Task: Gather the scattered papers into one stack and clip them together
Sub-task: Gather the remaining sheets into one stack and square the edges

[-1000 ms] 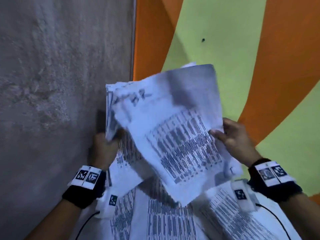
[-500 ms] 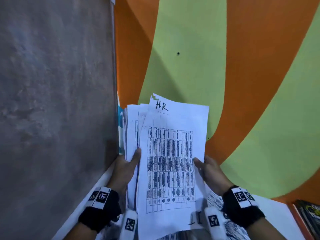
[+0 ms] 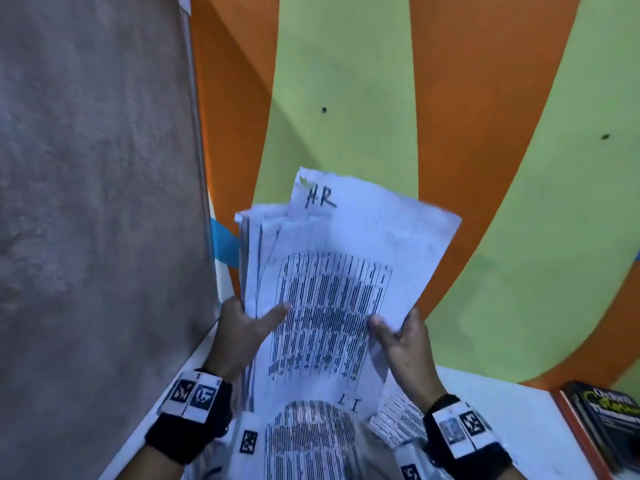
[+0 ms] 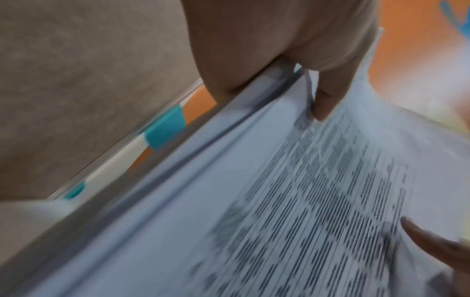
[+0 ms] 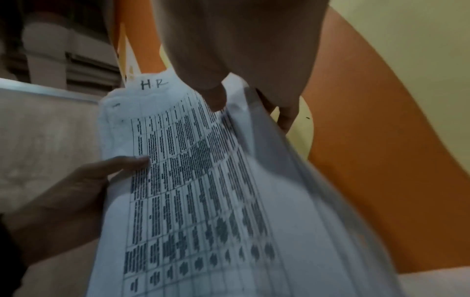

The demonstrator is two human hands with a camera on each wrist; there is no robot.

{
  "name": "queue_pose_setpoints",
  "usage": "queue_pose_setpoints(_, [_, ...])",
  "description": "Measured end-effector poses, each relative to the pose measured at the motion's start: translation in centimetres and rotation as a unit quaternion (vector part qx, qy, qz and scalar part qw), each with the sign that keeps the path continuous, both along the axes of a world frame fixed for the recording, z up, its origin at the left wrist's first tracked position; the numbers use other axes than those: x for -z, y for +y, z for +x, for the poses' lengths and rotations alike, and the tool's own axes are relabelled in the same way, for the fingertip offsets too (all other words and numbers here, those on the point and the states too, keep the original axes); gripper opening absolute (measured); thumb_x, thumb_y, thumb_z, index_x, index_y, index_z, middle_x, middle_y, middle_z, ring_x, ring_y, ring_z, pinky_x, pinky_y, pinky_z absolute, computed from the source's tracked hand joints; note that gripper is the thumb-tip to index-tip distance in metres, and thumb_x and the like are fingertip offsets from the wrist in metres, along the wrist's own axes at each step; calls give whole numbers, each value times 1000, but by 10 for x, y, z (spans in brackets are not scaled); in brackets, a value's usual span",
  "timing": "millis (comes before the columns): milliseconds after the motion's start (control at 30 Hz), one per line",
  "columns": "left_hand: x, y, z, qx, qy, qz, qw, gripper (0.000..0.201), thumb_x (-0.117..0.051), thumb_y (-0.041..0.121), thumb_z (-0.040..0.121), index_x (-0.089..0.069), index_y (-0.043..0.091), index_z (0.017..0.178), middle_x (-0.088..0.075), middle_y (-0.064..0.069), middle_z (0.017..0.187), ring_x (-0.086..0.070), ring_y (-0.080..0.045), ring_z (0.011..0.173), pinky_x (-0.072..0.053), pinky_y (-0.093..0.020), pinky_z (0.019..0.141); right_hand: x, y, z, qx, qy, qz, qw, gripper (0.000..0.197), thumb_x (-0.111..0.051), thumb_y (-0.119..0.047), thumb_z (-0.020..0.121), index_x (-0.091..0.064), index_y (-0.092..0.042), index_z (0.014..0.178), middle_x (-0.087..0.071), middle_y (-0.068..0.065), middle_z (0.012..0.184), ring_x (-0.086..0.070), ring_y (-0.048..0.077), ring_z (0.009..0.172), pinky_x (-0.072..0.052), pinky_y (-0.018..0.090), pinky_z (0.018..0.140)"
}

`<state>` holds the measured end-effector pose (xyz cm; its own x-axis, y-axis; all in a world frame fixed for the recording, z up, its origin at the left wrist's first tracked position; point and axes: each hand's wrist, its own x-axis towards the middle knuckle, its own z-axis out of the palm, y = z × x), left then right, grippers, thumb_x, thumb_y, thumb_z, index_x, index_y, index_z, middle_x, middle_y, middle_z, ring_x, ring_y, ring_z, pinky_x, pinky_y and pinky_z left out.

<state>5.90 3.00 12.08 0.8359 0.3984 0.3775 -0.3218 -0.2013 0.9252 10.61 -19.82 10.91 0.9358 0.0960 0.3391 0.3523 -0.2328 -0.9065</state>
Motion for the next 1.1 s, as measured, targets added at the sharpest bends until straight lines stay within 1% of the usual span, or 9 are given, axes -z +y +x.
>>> queue_pose_setpoints(67, [21, 3, 2, 42, 24, -11, 999, 56, -86, 46, 63, -52, 2, 59, -61, 4, 57, -57, -16, 52, -44, -25, 56, 10, -5, -4, -9, 10, -8, 1000, 58, -66, -56, 77, -42, -19, 116, -53, 0, 100, -55, 10, 92, -48, 24, 81])
queue_pose_setpoints(133, [36, 2, 1, 53, 25, -8, 998, 66, -83, 61, 52, -48, 8, 68, -53, -4, 71, -45, -17, 63, -41, -27, 56, 13, -7, -5, -23, 3, 45, 999, 76, -70, -25, 82, -25, -20, 142, -52, -11, 128, -54, 4, 116, -47, 37, 100])
queue_pose_setpoints(300, [29, -4, -1, 42, 16, -17, 999, 51, -83, 48, 54, -72, 13, 89, -77, 4, 88, -72, -16, 81, -56, -37, 77, -18, -11, 18, -7, -87, 36, 996, 109, -69, 2, 81, 7, -40, 148, 1, -22, 158, -4, -3, 145, -13, 42, 122])
queue_pose_setpoints(433, [18, -5, 0, 56, 9, -15, 998, 53, -83, 50, 48, -73, 17, 87, -78, 2, 88, -73, -18, 81, -60, -35, 72, -51, -2, 30, -20, -204, -42, 978, 94, -65, 10, 80, -9, -17, 151, -23, -20, 144, -37, 7, 125, -39, 8, 92])
queue_pose_setpoints(533, [15, -3, 0, 59, 4, -20, 998, 47, -80, 46, 52, -73, 19, 90, -77, 7, 91, -73, -16, 85, -59, -33, 74, -59, 4, 38, -74, -217, -144, 963, 57, -63, 3, 82, -54, -22, 132, -44, -3, 113, -44, -14, 97, -38, -4, 67])
queue_pose_setpoints(733, [15, 6, -3, 67, -5, -30, 997, 23, -85, 17, 67, -77, 30, 84, -77, 8, 91, -73, -15, 86, -58, -24, 71, -57, 1, 43, -87, -230, -174, 953, 72, -64, 3, 80, -40, -23, 142, -47, 8, 114, -47, 4, 97, -36, -1, 74])
queue_pose_setpoints(900, [25, 7, -1, 70, 16, -53, 996, 48, -85, 35, 53, -73, 17, 95, -77, 7, 94, -73, -16, 89, -58, -29, 76, -56, -1, 43, -94, -176, -136, 970, 72, -68, 3, 78, -43, -22, 141, -50, 9, 120, -42, -15, 110, -30, -3, 89])
queue_pose_setpoints(1000, [29, 6, 1, 25, 13, -57, 998, 34, -86, 34, 63, -75, 16, 90, -78, 6, 89, -73, -16, 88, -56, -42, 85, -41, -2, 41, -122, -6, 10, 992, 85, -69, 7, 78, -26, -23, 146, -54, -2, 127, -51, -1, 119, -43, 15, 99])
queue_pose_setpoints(1100, [24, 2, 3, -7, 2, -40, 999, 19, -84, 32, 67, -75, 20, 80, -77, 10, 81, -73, -15, 82, -57, -47, 85, -21, 6, 40, -79, 77, 47, 993, 52, -61, 4, 86, -41, -6, 134, -62, 13, 125, -59, 29, 118, -46, 48, 102])
